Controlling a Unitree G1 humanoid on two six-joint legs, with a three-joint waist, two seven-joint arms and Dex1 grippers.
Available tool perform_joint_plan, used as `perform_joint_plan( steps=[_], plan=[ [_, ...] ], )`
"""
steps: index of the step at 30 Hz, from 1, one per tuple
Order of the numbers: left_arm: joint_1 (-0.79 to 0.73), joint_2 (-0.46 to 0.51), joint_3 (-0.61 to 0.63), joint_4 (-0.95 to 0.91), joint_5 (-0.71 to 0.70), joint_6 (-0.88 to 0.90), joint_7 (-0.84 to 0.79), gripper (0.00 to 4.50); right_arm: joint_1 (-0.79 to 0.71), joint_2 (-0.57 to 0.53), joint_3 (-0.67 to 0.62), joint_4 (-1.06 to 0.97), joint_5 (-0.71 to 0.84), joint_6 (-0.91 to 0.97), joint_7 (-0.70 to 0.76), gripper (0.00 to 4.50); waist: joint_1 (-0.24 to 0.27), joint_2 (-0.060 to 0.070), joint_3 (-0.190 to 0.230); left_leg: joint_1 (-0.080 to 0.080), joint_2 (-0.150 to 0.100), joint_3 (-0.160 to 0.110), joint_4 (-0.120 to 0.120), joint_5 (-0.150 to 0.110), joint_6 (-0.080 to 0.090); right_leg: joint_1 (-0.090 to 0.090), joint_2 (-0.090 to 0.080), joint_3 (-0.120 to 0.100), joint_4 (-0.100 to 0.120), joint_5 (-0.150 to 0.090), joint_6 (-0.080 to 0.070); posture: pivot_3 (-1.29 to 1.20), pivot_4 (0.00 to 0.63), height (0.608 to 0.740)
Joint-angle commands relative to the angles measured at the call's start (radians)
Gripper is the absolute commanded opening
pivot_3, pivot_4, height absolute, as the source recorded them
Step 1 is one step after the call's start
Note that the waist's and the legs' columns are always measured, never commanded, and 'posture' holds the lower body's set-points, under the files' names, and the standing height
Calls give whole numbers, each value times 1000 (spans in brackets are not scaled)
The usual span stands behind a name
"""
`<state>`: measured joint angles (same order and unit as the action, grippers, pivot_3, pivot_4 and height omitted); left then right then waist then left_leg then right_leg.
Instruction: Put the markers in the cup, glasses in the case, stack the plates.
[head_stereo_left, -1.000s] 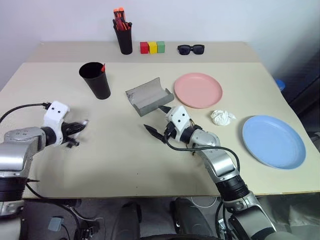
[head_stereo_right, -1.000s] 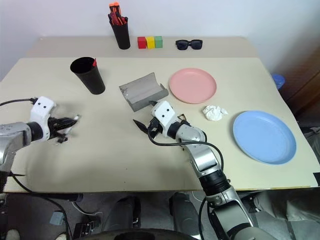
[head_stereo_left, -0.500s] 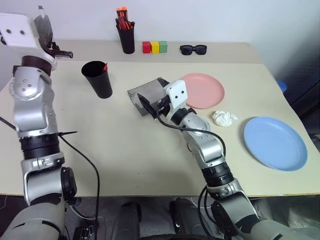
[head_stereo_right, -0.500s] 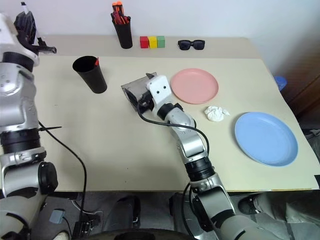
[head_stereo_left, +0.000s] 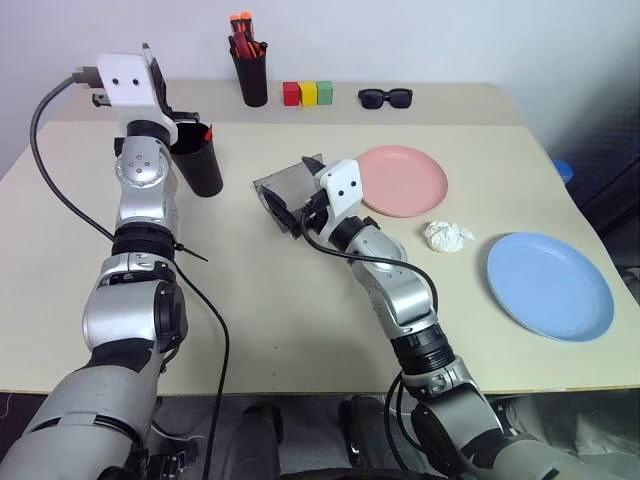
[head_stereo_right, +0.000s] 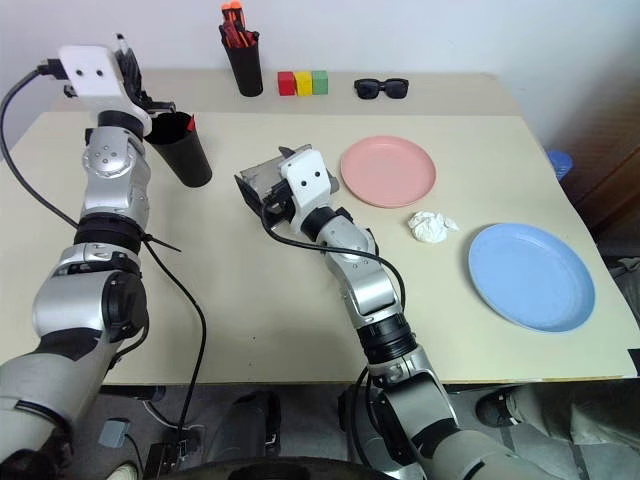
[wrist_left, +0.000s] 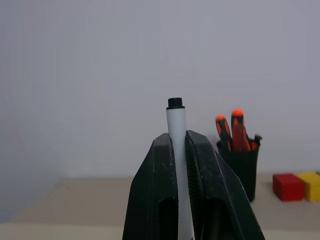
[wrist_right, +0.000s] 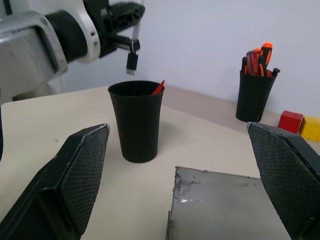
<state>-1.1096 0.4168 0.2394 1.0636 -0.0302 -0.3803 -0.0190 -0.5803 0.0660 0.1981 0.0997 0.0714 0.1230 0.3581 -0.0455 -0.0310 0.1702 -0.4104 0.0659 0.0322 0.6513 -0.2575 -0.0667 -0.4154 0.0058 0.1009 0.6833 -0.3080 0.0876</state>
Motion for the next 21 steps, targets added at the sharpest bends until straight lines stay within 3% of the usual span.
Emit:
perform_joint_plan(
  steps=[1,9,12,17,21],
  plan=[
    [-24,0,-9,2,6,-36,7,20,1,2,3,-56,3,-12,-4,4500,1,0,0,0,0,0,0,0,0,0,0,0,0,0,0,0,150,740],
    [-9,-14,2,11,-23,-23,-16,20,8,-2,12,-53,2,-10,5,4500,1,0,0,-1,0,0,1,0,0,0,0,0,0,0,0,0,150,740],
    [1,-15,2,9,-19,-23,-4,1144,7,-4,13,-45,2,-12,8,4500,1,0,0,-1,0,0,0,0,0,0,0,0,0,0,0,0,150,740],
    [14,-18,-1,-5,-17,-24,5,3572,14,-4,18,-52,2,-8,9,4500,1,0,0,-1,0,0,0,0,0,0,0,0,0,0,0,0,150,740],
    [6,-31,13,-29,-41,-27,6,3572,19,-7,18,-55,1,-4,11,4500,2,0,0,-1,0,0,0,0,0,0,0,0,0,0,0,0,150,740]
  ],
)
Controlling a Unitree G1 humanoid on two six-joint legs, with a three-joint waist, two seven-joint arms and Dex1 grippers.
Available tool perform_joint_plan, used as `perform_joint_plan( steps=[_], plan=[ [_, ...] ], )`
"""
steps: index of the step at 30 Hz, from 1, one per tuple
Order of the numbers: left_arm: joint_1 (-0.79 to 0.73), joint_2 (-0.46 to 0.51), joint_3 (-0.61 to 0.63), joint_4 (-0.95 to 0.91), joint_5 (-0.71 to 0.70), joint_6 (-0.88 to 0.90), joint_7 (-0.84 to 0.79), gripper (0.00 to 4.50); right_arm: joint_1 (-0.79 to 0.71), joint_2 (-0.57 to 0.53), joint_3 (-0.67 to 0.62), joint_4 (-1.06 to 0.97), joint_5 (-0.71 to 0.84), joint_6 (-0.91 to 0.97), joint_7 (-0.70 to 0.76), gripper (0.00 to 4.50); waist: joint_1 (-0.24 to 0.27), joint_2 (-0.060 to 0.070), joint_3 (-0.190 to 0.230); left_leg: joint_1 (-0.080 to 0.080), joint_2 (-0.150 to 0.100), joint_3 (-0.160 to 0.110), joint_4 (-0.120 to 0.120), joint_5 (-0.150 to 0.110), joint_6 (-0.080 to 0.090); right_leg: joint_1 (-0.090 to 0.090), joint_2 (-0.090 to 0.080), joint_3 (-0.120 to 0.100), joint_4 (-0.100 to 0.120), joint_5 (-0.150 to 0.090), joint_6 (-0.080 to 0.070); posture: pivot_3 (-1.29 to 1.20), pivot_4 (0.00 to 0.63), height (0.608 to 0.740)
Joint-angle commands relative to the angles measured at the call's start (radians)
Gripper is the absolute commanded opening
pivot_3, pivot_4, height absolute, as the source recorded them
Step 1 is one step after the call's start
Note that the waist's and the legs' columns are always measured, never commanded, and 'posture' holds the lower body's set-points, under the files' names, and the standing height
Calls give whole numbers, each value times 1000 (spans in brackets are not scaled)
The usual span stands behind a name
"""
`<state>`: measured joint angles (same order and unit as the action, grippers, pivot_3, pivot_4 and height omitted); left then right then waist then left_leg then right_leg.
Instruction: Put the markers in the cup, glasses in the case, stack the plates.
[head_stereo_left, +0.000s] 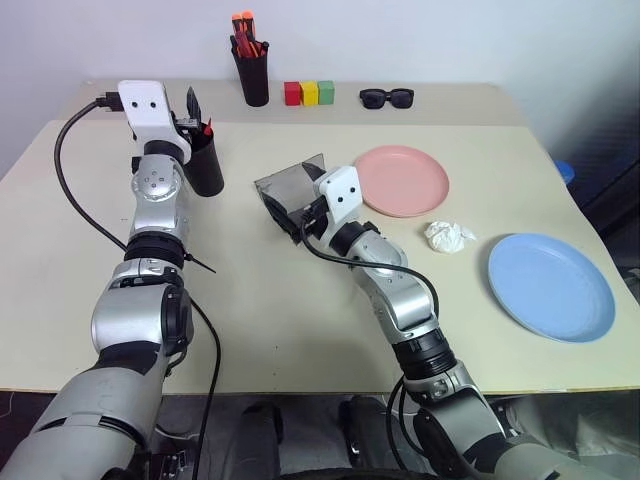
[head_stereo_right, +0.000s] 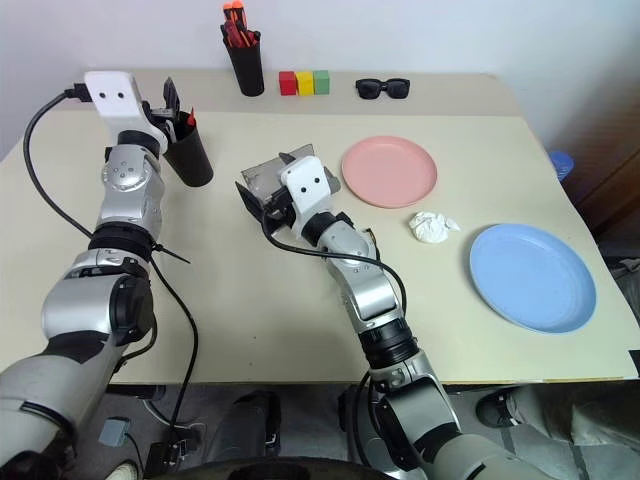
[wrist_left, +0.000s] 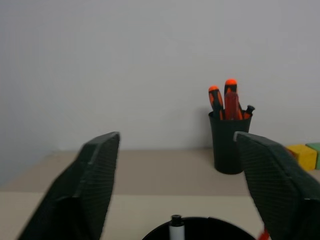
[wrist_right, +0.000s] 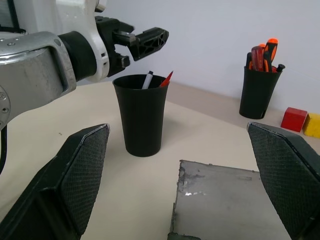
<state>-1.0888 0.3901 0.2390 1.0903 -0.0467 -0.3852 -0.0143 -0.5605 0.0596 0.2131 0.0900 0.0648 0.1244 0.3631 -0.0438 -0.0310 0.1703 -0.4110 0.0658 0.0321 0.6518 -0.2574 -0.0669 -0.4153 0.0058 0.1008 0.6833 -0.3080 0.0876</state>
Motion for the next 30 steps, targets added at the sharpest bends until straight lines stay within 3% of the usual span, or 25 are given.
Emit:
perform_joint_plan(
  steps=[1,6,9,12,15,22,29,30],
  plan=[
    [-17,-8,18,-66,-34,-21,-3,3572,1,-2,4,-48,7,-3,7,4500,0,0,0,0,0,0,0,0,0,0,0,0,0,0,0,0,150,740],
    [-17,-45,11,-228,-144,64,-206,3572,25,-57,6,-75,-8,20,30,4500,4,0,0,-1,0,0,0,0,0,0,0,0,0,0,0,0,150,740],
    [78,-51,-122,-512,-204,354,-441,3572,71,-177,0,-146,12,62,131,4500,3,0,0,-1,0,0,0,0,0,0,0,0,-1,0,0,0,150,740],
    [174,-30,-220,-718,-208,600,-521,3572,111,-298,-13,-227,42,110,230,4500,-1,0,0,0,-1,0,1,0,0,2,0,0,-1,-1,1,0,150,740],
    [224,-34,-264,-804,-207,740,-539,3572,131,-387,-53,-263,66,148,265,4500,-10,1,0,2,0,-1,1,0,0,2,1,1,0,-1,1,0,150,740],
    [215,-87,-391,-582,-82,768,-561,3572,201,-545,-199,-276,96,192,279,4500,0,0,0,3,-1,-2,1,0,0,4,1,0,0,-1,1,0,150,740],
    [149,-143,-424,-382,-37,730,-647,3572,263,-571,-224,-316,86,190,253,4500,2,0,0,2,-1,-2,1,0,0,4,1,0,-1,-1,1,0,150,740],
    [142,-151,-417,-370,-41,730,-655,3344,273,-567,-225,-325,86,193,246,4500,1,0,0,2,-1,-3,1,0,0,4,1,0,-1,-1,1,0,150,740]
  ],
)
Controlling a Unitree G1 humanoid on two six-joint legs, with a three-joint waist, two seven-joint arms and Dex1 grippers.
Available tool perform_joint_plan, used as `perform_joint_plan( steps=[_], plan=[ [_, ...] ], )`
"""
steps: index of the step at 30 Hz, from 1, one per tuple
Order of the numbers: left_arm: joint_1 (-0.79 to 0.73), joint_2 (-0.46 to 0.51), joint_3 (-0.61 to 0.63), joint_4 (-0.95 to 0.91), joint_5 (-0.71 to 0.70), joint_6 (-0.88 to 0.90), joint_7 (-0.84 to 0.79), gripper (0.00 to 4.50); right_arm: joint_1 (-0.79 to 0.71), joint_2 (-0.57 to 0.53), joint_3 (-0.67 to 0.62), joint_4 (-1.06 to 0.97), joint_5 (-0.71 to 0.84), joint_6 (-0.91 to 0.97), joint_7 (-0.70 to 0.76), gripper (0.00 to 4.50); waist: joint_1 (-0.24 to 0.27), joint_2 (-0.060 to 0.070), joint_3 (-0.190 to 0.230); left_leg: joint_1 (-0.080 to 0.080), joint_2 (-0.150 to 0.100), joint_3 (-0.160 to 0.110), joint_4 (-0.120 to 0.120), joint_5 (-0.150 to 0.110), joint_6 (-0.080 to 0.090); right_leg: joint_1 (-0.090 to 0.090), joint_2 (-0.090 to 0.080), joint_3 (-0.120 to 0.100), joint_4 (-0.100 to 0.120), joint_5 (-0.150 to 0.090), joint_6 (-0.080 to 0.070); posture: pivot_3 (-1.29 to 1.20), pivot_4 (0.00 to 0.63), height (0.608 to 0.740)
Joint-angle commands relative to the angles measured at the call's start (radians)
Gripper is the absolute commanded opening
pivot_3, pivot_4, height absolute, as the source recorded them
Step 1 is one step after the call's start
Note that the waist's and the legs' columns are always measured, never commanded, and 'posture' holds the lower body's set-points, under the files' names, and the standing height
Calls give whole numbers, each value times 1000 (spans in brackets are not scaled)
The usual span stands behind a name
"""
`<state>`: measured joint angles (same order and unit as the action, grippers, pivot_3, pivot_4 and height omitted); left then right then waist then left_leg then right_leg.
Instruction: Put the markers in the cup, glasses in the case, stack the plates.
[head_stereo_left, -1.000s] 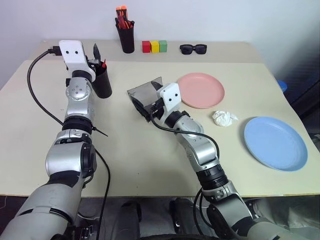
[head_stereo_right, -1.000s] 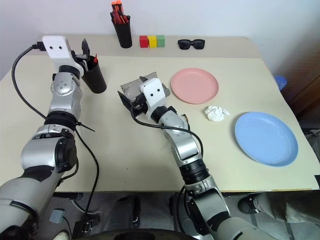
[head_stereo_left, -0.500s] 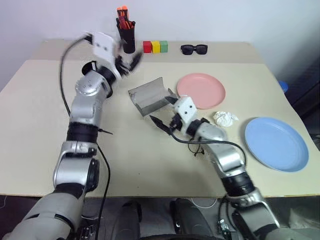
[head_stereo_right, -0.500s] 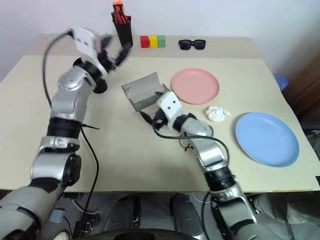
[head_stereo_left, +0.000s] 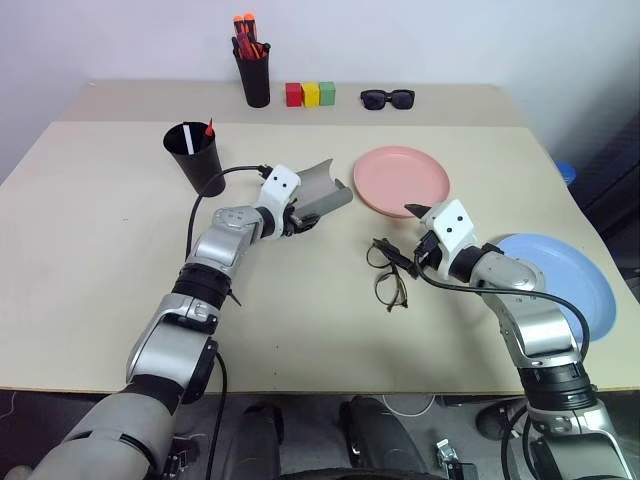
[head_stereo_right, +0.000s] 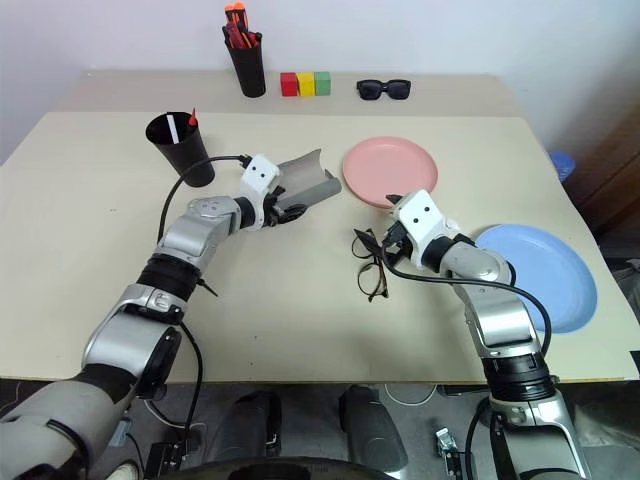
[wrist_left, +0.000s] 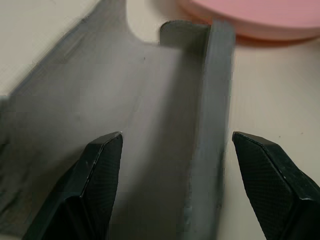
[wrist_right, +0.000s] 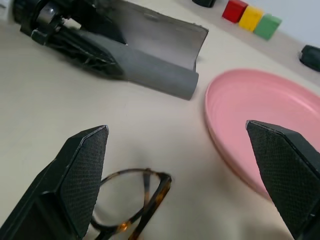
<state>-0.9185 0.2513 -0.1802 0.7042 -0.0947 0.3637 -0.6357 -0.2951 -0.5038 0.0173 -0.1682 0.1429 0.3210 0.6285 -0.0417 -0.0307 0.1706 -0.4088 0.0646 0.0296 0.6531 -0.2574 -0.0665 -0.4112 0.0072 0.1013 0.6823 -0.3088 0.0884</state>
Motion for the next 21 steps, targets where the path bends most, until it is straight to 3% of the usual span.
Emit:
perform_joint_plan(
  steps=[1,3,7,8,15,17,21],
  plan=[
    [-33,-18,11,22,3,-21,-38,3048,15,-1,-30,-74,8,0,-25,4500,-1,0,0,0,0,0,0,0,0,0,0,0,0,0,0,0,150,740],
    [-38,-24,22,25,-2,-21,-53,2384,30,-1,-30,-88,10,5,-32,4500,-1,0,0,0,0,0,0,0,0,0,0,0,0,0,0,0,150,740],
    [-33,-24,26,14,7,-31,-61,268,52,-3,-36,-107,17,18,-40,4500,0,0,0,0,0,0,0,0,0,0,0,0,0,0,0,0,150,740],
    [-27,-22,26,4,9,-35,-63,75,56,-5,-38,-107,17,18,-40,4500,0,0,0,0,0,0,0,0,0,0,0,0,0,0,0,0,150,740],
    [43,36,34,-125,23,-83,-77,75,53,-10,-29,-100,13,18,-35,4500,-2,0,0,0,0,0,0,0,0,0,0,0,0,0,0,0,150,740],
    [125,92,44,-264,2,-129,-133,75,50,-8,-18,-103,12,17,-30,4500,-3,0,0,0,0,0,0,0,0,0,0,0,0,0,0,0,150,740],
    [404,285,42,-707,-150,-82,-399,75,53,1,-2,-112,15,21,-26,4500,-7,1,0,1,1,2,-3,0,-1,-1,0,3,0,0,0,0,150,740]
  ],
)
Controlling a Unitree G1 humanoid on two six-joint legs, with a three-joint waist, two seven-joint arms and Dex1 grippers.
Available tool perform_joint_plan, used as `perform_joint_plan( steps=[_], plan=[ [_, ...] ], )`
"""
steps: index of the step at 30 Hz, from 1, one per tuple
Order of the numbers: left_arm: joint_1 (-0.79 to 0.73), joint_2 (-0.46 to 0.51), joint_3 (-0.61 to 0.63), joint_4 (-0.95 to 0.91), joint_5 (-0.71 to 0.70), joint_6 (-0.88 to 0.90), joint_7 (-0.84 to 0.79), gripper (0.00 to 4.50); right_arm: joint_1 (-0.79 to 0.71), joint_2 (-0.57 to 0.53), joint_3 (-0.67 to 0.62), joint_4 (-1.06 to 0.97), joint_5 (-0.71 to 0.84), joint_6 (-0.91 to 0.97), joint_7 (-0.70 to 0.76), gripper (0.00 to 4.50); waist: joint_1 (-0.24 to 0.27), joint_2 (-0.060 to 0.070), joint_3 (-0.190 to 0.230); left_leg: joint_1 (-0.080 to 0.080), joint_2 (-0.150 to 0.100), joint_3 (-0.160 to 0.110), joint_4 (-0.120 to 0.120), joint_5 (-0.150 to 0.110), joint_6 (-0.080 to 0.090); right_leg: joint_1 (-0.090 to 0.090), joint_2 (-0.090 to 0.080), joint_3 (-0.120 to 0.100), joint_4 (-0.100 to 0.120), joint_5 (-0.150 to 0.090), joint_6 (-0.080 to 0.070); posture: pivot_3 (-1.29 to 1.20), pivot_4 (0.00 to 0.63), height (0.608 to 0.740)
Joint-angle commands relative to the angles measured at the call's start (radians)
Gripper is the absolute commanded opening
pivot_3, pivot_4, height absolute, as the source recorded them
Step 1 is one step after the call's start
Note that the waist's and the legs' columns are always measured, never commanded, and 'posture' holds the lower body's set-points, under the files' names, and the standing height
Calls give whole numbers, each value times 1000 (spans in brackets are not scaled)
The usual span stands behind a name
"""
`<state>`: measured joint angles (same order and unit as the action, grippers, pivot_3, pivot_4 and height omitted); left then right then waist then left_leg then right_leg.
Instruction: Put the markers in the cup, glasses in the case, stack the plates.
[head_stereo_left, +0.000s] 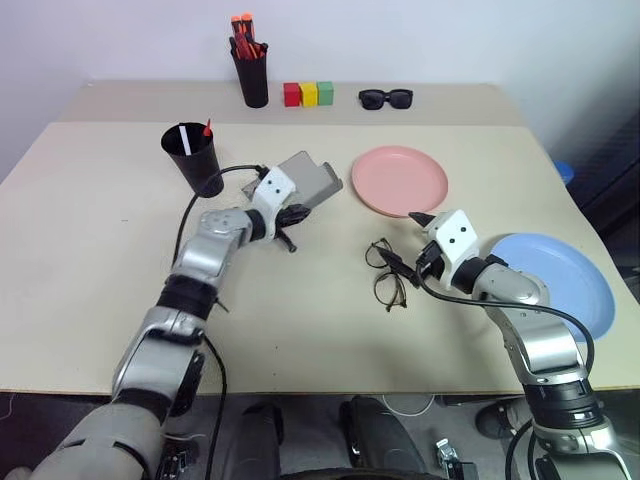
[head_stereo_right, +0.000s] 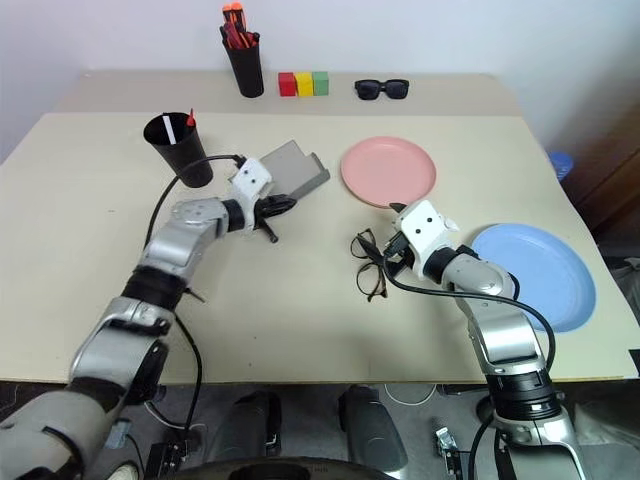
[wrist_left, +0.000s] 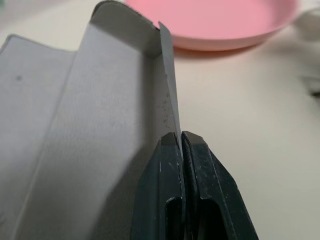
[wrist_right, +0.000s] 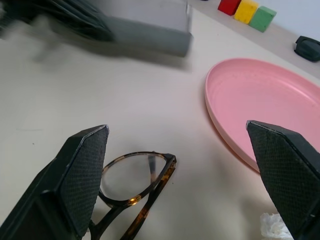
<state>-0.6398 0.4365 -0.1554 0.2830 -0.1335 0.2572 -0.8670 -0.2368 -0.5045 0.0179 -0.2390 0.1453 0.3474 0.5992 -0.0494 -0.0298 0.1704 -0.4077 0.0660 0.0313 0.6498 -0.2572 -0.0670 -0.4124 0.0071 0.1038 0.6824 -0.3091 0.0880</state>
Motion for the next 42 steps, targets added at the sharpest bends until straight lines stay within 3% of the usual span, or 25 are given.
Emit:
perform_joint_plan(
  steps=[1,6,17,20,29,34,42],
  plan=[
    [183,152,12,-370,-138,59,-213,75,-5,1,0,-38,11,-7,5,4500,1,0,0,0,1,0,0,0,0,-1,0,0,0,0,0,0,150,740],
    [290,270,-24,-485,-131,96,-276,75,-19,2,2,-20,17,-9,16,4500,29,2,1,0,0,0,4,1,0,2,-1,-2,0,-1,-2,0,150,740],
    [220,223,-33,-373,-136,97,-299,75,-29,-31,-18,-34,46,69,49,4500,30,2,1,-1,0,0,12,-1,6,4,-1,-1,0,-1,-1,0,150,740],
    [200,218,-35,-310,-93,1,-288,1309,-19,-48,-24,-51,58,92,56,4500,29,2,1,-1,0,0,12,-2,7,4,-1,-1,0,-1,-1,0,150,740],
    [130,186,5,-193,-88,-167,-280,1309,3,-76,-42,-100,91,182,57,4500,32,2,1,-1,0,0,12,-2,7,4,-1,-1,0,-1,-1,0,150,740],
    [177,211,87,-359,-206,-58,-280,1309,1,-95,-111,-191,277,448,84,4500,28,2,1,-2,0,0,12,-2,7,3,-1,-1,0,-1,-1,0,150,740],
    [423,299,90,-626,-209,0,-258,1309,-40,-67,-170,-189,393,737,-12,4500,18,2,1,-1,0,0,12,-2,8,4,-1,0,0,-1,-1,0,150,740]
  ],
)
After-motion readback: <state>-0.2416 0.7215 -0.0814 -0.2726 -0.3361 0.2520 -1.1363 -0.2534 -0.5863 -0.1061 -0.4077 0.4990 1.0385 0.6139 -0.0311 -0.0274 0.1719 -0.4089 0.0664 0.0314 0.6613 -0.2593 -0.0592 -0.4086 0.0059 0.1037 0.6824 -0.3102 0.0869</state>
